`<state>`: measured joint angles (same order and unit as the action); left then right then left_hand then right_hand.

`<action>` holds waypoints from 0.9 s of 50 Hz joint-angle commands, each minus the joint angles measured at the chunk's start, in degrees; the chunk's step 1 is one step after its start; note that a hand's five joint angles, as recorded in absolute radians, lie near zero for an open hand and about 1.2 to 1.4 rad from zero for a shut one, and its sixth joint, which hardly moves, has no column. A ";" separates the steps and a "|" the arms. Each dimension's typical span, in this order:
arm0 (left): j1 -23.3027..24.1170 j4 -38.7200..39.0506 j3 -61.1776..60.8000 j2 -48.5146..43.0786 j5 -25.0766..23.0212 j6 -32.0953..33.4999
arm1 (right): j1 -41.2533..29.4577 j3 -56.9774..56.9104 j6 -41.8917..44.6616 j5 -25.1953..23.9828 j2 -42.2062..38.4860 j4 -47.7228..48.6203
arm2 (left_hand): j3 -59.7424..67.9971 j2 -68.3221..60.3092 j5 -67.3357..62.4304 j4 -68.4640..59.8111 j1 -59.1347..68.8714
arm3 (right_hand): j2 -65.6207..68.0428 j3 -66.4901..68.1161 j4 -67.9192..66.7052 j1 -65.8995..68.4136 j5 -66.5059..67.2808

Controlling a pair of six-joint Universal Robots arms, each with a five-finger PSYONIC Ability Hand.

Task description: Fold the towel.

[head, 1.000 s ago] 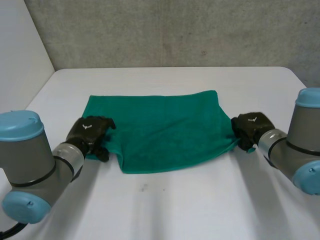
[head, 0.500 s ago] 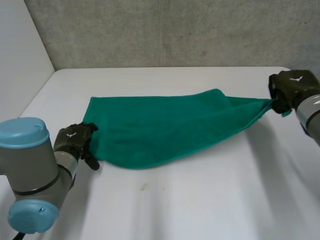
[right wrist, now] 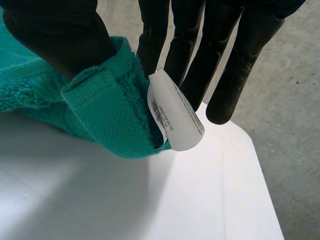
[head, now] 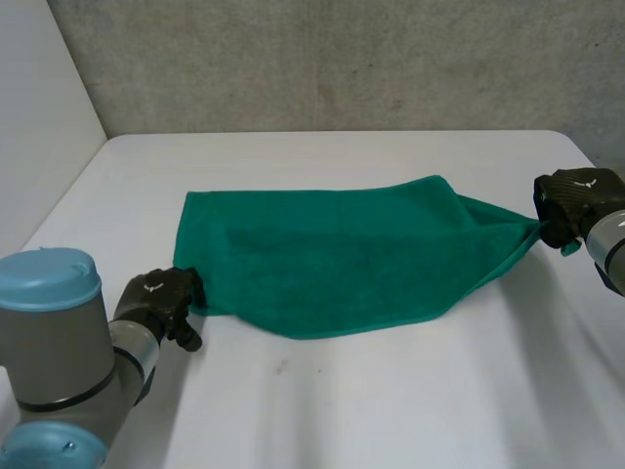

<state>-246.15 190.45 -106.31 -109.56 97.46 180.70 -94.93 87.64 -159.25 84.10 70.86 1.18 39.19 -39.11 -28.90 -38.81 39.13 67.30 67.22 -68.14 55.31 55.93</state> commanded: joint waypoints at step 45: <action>-0.21 -1.13 23.60 -9.36 -3.59 0.18 | -0.51 -0.80 1.30 -0.16 -2.13 -0.56 | 40.81 -40.89 -41.10 -41.19 40.87 | 12.70 12.78 -11.86 24.69 14.07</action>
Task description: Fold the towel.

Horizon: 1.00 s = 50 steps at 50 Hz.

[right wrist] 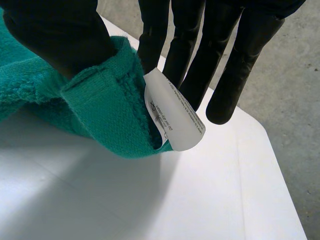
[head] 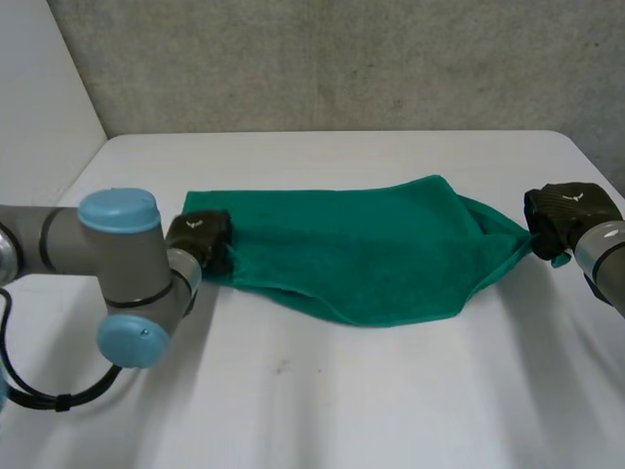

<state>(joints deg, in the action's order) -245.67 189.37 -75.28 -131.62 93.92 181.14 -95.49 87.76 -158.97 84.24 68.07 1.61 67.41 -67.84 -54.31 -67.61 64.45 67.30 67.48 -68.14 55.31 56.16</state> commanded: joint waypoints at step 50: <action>-20.38 -0.93 -17.19 15.71 -10.34 -4.48 | -5.85 -17.96 18.53 4.26 -16.38 -9.52 | 12.59 -12.16 -15.69 -12.39 15.55 | 12.70 12.52 -11.86 24.69 13.84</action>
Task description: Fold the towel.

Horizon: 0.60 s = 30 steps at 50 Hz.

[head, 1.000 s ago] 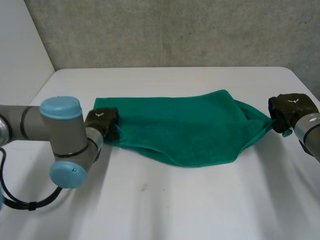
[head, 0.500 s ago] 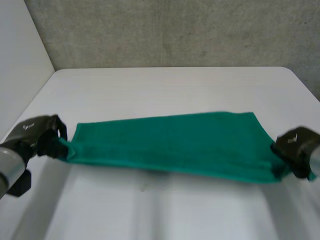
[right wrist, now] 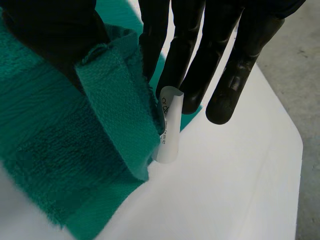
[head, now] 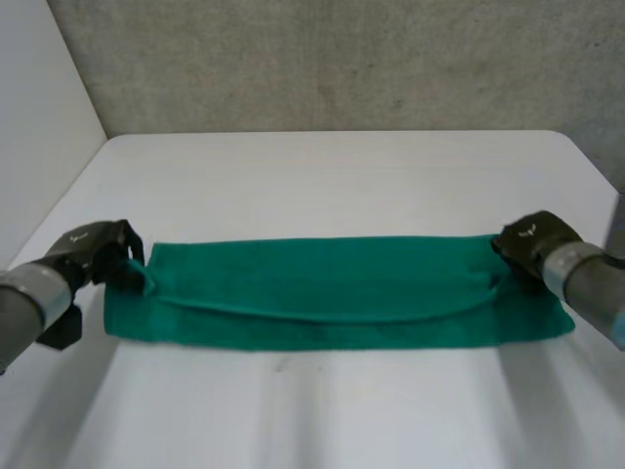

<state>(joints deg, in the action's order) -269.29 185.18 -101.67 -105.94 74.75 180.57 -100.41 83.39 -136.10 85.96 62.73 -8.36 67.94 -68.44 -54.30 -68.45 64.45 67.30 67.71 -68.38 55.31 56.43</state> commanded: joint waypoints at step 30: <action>6.94 5.54 21.33 -19.66 12.70 -4.79 | -2.69 -35.75 -12.00 5.27 -25.29 0.45 | -24.42 24.92 20.78 24.93 -20.93 | -39.03 -39.43 40.10 -27.04 -38.16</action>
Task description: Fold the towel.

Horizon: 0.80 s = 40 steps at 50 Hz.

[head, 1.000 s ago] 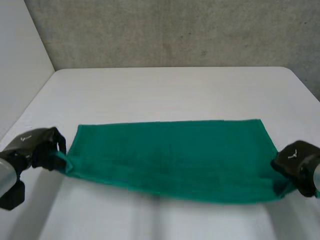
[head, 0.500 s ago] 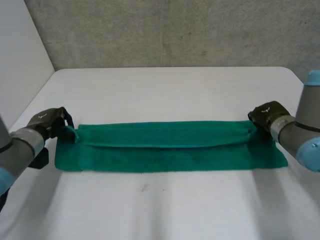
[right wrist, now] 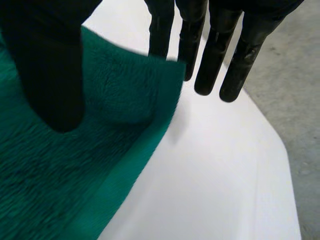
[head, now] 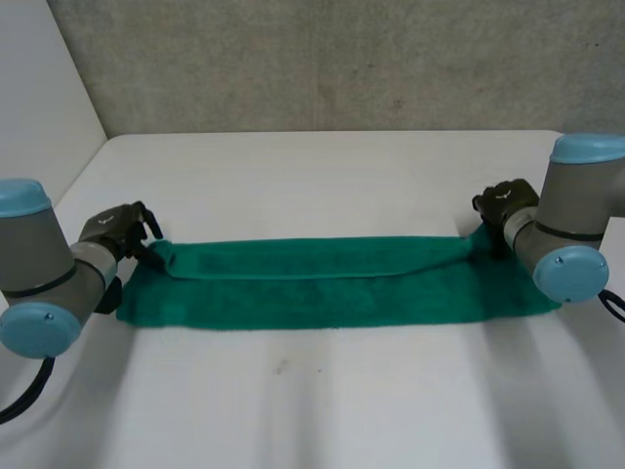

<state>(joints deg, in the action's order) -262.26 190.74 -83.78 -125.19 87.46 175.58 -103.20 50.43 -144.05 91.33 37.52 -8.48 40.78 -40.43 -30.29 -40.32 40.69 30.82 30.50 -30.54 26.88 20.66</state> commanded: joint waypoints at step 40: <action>1.40 5.61 18.23 -10.69 6.23 7.06 | -0.07 -19.76 -13.01 1.57 -10.01 0.66 | 20.57 -20.92 -21.07 -21.03 20.66 | -19.90 -19.57 19.61 -15.95 -19.74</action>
<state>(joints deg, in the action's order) -261.05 195.64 -64.50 -136.93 89.66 182.69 -103.09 31.75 -155.19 91.86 28.08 -7.47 53.40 -53.69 -42.72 -53.79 53.61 12.67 12.22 -13.30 11.54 3.62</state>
